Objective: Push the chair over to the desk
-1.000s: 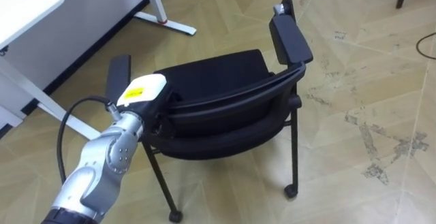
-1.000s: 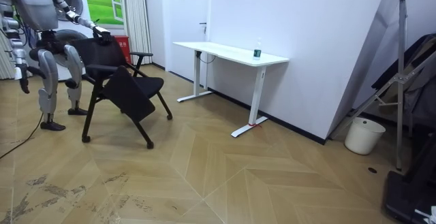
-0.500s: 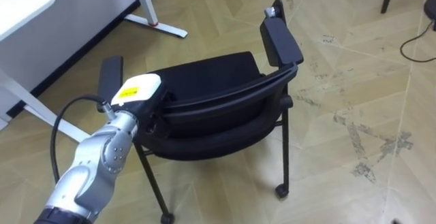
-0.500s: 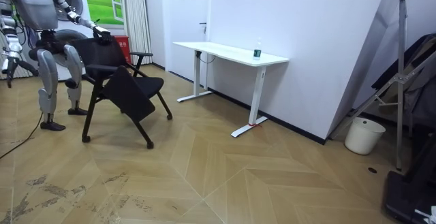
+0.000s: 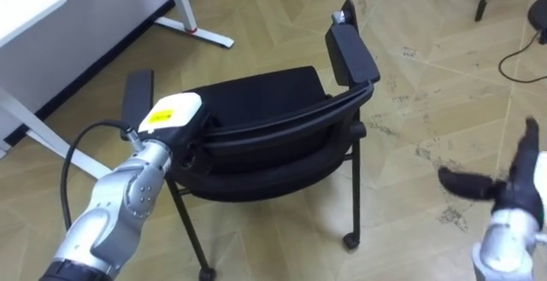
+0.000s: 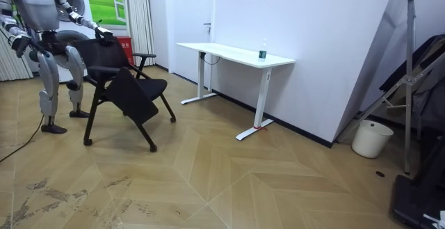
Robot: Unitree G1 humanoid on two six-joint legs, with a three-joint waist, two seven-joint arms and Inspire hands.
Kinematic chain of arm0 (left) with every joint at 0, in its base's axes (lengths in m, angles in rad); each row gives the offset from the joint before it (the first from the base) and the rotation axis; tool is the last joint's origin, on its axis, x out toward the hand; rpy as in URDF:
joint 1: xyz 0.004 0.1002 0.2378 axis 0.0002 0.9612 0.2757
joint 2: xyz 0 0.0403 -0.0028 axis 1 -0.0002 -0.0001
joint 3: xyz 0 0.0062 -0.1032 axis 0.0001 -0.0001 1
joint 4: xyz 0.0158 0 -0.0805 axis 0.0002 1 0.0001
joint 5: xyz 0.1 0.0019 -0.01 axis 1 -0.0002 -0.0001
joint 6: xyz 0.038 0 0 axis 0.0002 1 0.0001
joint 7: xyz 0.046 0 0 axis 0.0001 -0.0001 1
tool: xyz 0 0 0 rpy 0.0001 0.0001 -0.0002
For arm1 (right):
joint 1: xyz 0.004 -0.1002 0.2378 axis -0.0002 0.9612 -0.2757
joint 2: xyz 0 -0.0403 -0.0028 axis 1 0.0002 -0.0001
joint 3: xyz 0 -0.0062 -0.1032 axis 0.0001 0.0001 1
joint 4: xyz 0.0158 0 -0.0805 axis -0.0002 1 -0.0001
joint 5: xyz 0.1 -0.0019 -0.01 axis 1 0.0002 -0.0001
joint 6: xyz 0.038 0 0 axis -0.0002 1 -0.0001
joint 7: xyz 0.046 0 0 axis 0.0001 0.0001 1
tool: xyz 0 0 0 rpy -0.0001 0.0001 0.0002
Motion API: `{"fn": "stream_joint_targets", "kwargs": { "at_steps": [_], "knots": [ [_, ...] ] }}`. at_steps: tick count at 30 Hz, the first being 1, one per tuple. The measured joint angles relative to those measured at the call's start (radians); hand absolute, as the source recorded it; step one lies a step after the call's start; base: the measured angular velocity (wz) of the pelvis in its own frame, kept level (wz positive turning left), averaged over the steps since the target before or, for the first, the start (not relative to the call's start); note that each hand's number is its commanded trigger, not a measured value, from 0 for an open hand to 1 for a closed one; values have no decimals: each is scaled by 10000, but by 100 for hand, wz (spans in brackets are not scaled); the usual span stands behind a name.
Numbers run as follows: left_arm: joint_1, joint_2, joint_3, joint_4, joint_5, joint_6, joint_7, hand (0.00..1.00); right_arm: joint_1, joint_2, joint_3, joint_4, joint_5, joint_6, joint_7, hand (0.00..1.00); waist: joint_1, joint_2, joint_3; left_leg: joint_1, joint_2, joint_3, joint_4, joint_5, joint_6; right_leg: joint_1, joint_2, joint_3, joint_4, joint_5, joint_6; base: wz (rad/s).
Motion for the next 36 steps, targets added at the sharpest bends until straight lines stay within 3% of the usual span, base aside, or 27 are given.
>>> {"fn": "stream_joint_targets", "kwargs": {
  "at_steps": [3, 8, 14, 18, 25, 30, 36],
  "knots": [
    [-8, 0, 0, 3, 92, -24, 23, 100, -227, -43, 368, -376, -373, 5, 226, 0, 48, 4, -1, 3, 0, 35, -27, 0, 0, -41, 1, 28, 6, 0, 0, -6],
    [-20, 7, -1, 4, 62, -236, 58, 100, -503, -495, 866, -1373, -1130, 5, 643, 0, 218, 4, 4, 19, 0, 84, -81, 0, 0, -114, 1, 86, 38, 0, 0, -5],
    [-24, 10, -2, 10, 60, -558, 68, 100, -1653, -709, 1352, -1410, -1529, -28, 1274, 0, 422, -72, 58, 134, 8, 23, -162, 0, 0, -10, 17, 15, -20, 0, 0, 1],
    [-105, 15, -1, -134, 88, -892, 26, 100, -1730, -755, 1455, -1417, -2454, -27, 2058, 0, 713, -236, 159, 119, 7, 6, -161, 0, 0, -46, 16, 0, -6, 0, 0, -2],
    [-262, 336, -2, -160, 66, -1383, -58, 100, -2020, -1287, 1576, -1433, -3310, -149, 3094, 0, 848, -436, 156, 13, 10, -31, -157, 0, 0, -153, 19, -1, -4, 0, 0, -1],
    [-386, 360, -27, -80, 73, -1691, -93, 100, -2040, -1456, 1755, -1432, -3901, -251, 3436, 0, 1043, -561, 172, -14, 15, -35, -155, 0, 0, -163, 20, -4, -21, 0, 0, 1],
    [-696, 447, -228, 46, 70, -1842, -236, 100, -2149, -1793, 2306, -1491, -4299, -261, 4713, 0, 1264, -725, 161, -17, 13, -271, -154, 0, 0, -143, 33, -29, -13, 0, 0, 2]
  ]
}}
